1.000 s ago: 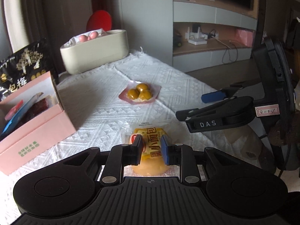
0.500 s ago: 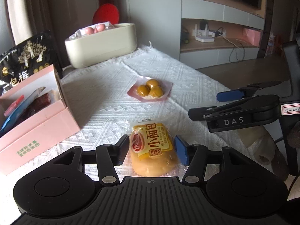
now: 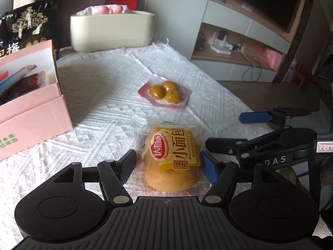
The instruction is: Organize snacks
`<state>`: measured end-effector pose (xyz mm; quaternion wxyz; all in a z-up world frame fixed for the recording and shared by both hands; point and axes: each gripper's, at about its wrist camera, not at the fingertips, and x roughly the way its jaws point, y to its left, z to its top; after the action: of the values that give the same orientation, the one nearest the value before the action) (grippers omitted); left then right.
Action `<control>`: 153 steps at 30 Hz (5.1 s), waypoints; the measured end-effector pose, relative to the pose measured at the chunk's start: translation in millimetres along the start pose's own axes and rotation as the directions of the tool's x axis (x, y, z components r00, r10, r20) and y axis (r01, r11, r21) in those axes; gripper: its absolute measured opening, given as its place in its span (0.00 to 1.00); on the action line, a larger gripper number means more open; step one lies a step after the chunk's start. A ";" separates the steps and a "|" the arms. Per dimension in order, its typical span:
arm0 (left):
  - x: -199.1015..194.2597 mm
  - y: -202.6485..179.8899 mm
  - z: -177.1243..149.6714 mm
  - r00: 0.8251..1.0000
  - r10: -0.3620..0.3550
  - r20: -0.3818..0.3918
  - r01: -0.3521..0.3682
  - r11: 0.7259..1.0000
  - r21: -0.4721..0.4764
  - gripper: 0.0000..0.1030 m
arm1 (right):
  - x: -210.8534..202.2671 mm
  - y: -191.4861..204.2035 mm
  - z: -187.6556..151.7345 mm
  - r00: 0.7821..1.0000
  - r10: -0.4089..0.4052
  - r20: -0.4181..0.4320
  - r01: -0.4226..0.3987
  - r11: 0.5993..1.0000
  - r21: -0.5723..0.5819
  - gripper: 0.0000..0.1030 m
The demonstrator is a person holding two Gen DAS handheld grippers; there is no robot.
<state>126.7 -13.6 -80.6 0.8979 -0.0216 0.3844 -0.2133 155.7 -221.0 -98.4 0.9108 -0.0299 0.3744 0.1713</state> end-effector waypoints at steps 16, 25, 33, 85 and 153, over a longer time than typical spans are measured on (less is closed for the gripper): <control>-58.4 64.1 -26.2 0.977 0.196 0.088 -0.179 0.969 -0.172 0.60 | 1.5 6.5 40.4 0.999 0.034 0.017 -0.033 0.999 -0.034 0.97; -57.4 60.5 -29.0 0.975 0.203 0.085 -0.188 0.969 -0.160 0.61 | 74.7 16.7 85.1 0.988 0.134 -0.080 -0.126 0.987 0.096 0.96; -52.7 58.9 -27.9 0.976 0.208 0.065 -0.197 0.969 -0.146 0.64 | 34.3 57.0 50.7 0.965 0.253 -0.072 -0.258 0.963 -0.074 0.95; -62.0 201.0 78.3 0.938 0.346 0.026 -0.316 0.882 -0.349 0.61 | -62.1 140.9 71.0 0.970 0.221 0.104 -0.170 0.917 -0.361 0.71; -162.8 91.1 -16.6 0.873 0.380 0.307 -0.267 0.897 -0.353 0.29 | -24.2 157.4 75.2 0.957 0.257 0.131 -0.243 0.963 -0.115 0.75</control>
<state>48.6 136.2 0.1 0.9630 -0.1316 0.2351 0.0103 137.6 -66.4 -16.0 0.9040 -0.0143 0.2990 0.3051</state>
